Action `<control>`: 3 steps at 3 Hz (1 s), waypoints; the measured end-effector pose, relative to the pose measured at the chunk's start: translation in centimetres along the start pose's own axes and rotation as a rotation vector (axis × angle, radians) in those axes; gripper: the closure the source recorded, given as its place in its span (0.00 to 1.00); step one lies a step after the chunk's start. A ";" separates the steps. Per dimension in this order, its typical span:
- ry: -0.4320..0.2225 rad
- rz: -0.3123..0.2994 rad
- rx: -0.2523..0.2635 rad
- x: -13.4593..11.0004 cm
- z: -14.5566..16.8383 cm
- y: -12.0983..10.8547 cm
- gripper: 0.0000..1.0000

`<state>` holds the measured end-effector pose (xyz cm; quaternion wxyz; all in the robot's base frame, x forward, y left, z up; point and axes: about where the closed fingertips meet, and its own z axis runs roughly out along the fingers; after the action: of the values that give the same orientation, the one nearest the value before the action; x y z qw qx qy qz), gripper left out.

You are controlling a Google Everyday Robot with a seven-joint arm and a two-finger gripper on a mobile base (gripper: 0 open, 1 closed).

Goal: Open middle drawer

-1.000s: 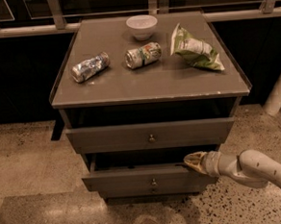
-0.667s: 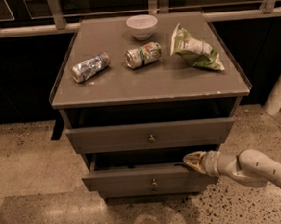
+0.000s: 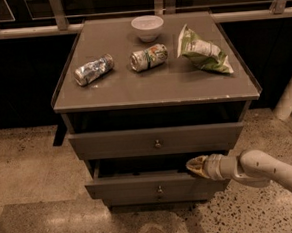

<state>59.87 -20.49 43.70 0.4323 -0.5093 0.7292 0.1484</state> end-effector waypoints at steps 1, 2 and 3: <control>0.041 0.001 -0.015 1.0 0.0 0.4 1.00; 0.041 0.013 -0.019 1.0 -0.3 0.8 1.00; 0.032 0.048 -0.011 1.2 -1.1 1.8 1.00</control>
Offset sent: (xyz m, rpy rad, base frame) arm -0.0422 -0.0135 -0.0201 0.0226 0.0941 -0.0505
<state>57.68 -21.14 43.02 0.4142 -0.4963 0.7472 0.1546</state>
